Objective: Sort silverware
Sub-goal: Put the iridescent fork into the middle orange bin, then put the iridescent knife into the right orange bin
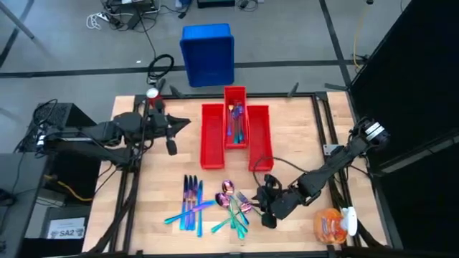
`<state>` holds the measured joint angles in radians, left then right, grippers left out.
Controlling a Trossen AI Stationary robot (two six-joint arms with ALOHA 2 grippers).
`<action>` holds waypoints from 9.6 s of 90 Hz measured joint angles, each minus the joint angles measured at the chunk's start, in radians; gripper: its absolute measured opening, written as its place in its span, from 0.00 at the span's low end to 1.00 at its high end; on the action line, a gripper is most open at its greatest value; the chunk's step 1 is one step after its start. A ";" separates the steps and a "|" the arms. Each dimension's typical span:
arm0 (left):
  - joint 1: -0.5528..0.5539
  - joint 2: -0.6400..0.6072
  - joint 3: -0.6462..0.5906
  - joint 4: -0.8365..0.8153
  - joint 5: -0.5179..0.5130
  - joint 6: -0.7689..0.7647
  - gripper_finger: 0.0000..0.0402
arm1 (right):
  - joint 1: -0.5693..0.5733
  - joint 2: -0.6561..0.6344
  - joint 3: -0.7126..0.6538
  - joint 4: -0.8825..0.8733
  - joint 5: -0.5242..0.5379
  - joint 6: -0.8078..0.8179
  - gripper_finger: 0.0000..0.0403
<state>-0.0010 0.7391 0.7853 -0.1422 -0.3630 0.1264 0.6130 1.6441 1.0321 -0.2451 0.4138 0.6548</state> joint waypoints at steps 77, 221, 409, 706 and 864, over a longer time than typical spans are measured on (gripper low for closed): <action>0.000 0.000 0.000 0.019 0.000 0.000 0.00 | -0.027 0.178 0.322 -0.454 0.014 0.076 0.15; 0.000 0.000 0.000 0.018 0.000 0.000 0.00 | -0.051 0.363 0.283 -0.483 -0.134 0.269 0.50; 0.000 0.000 0.000 0.018 0.000 0.000 0.00 | -0.504 0.014 0.226 0.113 0.180 -0.174 0.00; 0.000 0.000 0.000 0.018 0.000 0.000 0.00 | -0.125 -0.199 -0.166 0.686 0.024 -0.534 0.16; 0.000 0.001 0.000 0.118 0.000 -0.001 0.00 | -0.144 0.005 -0.166 0.858 0.019 -0.554 0.17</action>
<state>-0.0006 0.7399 0.7853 -0.0244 -0.3631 0.1253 0.4690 1.6489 0.8658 0.6125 0.4328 0.1005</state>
